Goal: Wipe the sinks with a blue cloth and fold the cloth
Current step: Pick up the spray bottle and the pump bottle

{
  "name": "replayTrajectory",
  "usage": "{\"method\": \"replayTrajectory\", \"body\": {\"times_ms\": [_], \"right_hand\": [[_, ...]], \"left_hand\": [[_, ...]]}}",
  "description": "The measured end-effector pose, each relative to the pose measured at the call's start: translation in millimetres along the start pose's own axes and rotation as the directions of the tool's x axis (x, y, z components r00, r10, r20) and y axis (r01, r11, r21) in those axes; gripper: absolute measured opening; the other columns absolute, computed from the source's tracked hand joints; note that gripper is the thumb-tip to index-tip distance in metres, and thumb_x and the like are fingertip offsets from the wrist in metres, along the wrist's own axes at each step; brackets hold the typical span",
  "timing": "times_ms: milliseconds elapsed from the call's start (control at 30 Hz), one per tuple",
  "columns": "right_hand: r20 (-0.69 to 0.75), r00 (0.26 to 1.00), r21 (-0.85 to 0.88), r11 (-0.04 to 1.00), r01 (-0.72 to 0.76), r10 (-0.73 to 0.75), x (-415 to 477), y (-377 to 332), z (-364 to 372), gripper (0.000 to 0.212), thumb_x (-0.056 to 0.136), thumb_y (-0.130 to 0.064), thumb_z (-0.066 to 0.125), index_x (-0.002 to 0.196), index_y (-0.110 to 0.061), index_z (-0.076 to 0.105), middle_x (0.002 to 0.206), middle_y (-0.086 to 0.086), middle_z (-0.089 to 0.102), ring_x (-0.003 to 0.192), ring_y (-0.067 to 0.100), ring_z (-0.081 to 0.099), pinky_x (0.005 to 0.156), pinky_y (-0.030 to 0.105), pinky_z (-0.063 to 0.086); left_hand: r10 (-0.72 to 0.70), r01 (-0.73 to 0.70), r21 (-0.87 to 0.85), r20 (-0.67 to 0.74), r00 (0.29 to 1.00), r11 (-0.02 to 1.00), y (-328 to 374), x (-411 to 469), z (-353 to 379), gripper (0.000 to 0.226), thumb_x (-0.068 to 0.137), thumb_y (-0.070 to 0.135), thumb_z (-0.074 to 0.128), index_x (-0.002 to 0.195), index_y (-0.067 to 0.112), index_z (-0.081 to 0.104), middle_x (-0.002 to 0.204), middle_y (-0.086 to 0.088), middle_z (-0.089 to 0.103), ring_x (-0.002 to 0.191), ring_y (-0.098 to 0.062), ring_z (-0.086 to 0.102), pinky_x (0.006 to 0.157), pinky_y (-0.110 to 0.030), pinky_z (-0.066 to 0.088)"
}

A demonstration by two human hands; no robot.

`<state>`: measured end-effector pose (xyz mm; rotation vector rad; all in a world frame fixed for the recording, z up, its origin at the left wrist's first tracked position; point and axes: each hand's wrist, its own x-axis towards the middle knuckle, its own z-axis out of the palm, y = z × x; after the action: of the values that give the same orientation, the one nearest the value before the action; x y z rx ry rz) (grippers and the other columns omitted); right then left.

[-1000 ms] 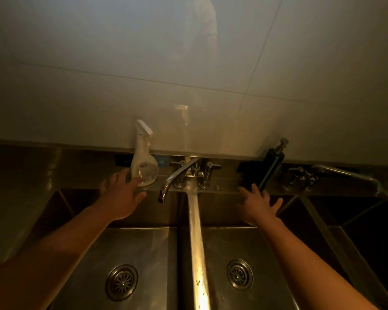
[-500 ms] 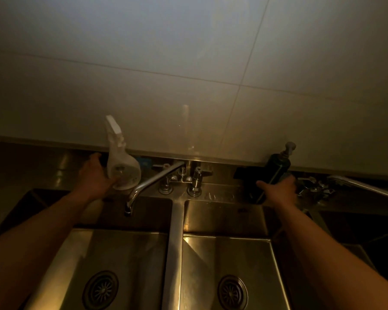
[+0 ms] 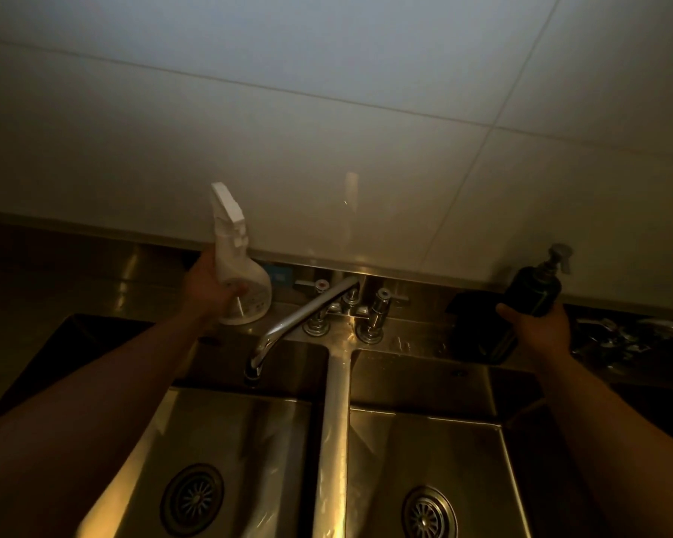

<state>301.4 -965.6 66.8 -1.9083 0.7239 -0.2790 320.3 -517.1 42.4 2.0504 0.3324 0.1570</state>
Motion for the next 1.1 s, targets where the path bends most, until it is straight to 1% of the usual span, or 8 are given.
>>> {"method": "replayTrajectory", "body": {"times_ms": [167,233,367,467,600,767,933,1100], "right_hand": [[0.01,0.999,0.038,0.999,0.035,-0.036,-45.1,11.8,-2.9,0.062,0.074,-0.016,0.079,0.128,-0.016,0.05,0.129,0.011,0.058,0.119,0.032,0.054,0.101,0.055,0.043],[0.022,0.999,0.061,0.998,0.025,-0.027,-71.6,14.0,-2.7,0.06,0.073,-0.016,0.079,0.126,-0.017,0.051,0.128,0.01,0.059,0.118,0.031,0.055,0.101,0.055,0.043],[0.042,0.999,0.095,0.995,-0.026,0.022,-135.5,13.7,2.5,0.063,0.072,-0.013,0.079,0.128,-0.016,0.049,0.13,0.012,0.057,0.12,0.033,0.054,0.102,0.054,0.042],[0.088,0.995,0.116,0.992,-0.048,0.038,-187.4,9.0,13.7,0.06,0.073,-0.01,0.078,0.126,-0.017,0.05,0.129,0.011,0.058,0.119,0.032,0.054,0.1,0.051,0.042],[0.18,0.983,0.146,0.987,-0.063,0.036,-249.2,1.4,32.8,0.054,0.072,-0.011,0.078,0.119,-0.022,0.053,0.125,0.006,0.061,0.117,0.028,0.055,0.102,0.052,0.041],[0.287,0.958,0.124,0.991,-0.059,0.021,-303.2,-11.2,54.1,0.055,0.072,-0.01,0.076,0.117,-0.03,0.052,0.118,-0.006,0.061,0.118,0.023,0.055,0.098,0.044,0.044],[0.349,0.937,0.111,0.994,-0.024,-0.016,-331.1,-17.0,62.7,0.062,0.072,-0.009,0.078,0.126,-0.024,0.052,0.124,-0.001,0.061,0.119,0.023,0.055,0.102,0.048,0.044],[0.389,0.92,0.109,0.994,0.012,-0.054,-353.3,-15.1,72.7,0.062,0.071,-0.01,0.08,0.125,-0.02,0.053,0.12,0.0,0.063,0.113,0.022,0.058,0.098,0.046,0.048]], "left_hand": [[0.034,-0.036,-0.046,-0.042,0.999,0.998,-4.3,-19.8,-2.1,0.062,0.069,0.016,0.083,0.124,0.01,0.054,0.118,-0.015,0.061,0.104,-0.031,0.058,0.083,-0.046,0.051],[0.036,-0.041,-0.07,-0.067,0.997,0.997,-5.0,-33.5,-7.4,0.063,0.068,0.02,0.084,0.123,0.011,0.054,0.118,-0.013,0.061,0.104,-0.031,0.059,0.085,-0.052,0.052],[0.021,-0.041,-0.154,-0.13,0.991,0.987,-8.7,-64.9,-22.3,0.059,0.07,0.02,0.081,0.119,0.019,0.049,0.119,-0.005,0.056,0.107,-0.026,0.056,0.087,-0.052,0.051],[-0.055,0.004,-0.269,-0.181,0.982,0.963,-12.4,-91.1,-35.4,0.067,0.074,0.016,0.078,0.129,0.021,0.04,0.126,-0.003,0.052,0.11,-0.021,0.051,0.09,-0.048,0.047],[-0.094,0.048,-0.284,-0.151,0.984,0.957,-16.3,-120.2,-53.3,0.07,0.075,0.013,0.077,0.132,0.017,0.038,0.131,-0.012,0.05,0.116,-0.031,0.052,0.091,-0.05,0.045],[-0.072,0.047,-0.32,-0.067,0.995,0.946,-21.8,-152.4,-74.3,0.062,0.078,0.008,0.073,0.132,0.015,0.042,0.126,-0.01,0.053,0.117,-0.031,0.051,0.091,-0.047,0.044],[-0.049,0.018,-0.313,-0.091,0.995,0.95,-19.3,-181.9,-86.3,0.062,0.076,0.005,0.074,0.129,0.017,0.045,0.114,-0.002,0.053,0.108,-0.023,0.051,0.086,-0.042,0.042],[-0.042,0.01,-0.29,-0.105,0.994,0.957,-24.6,-206.0,-100.8,0.064,0.077,0.006,0.074,0.132,0.018,0.043,0.114,0.001,0.052,0.105,-0.016,0.049,0.087,-0.04,0.042]]}}
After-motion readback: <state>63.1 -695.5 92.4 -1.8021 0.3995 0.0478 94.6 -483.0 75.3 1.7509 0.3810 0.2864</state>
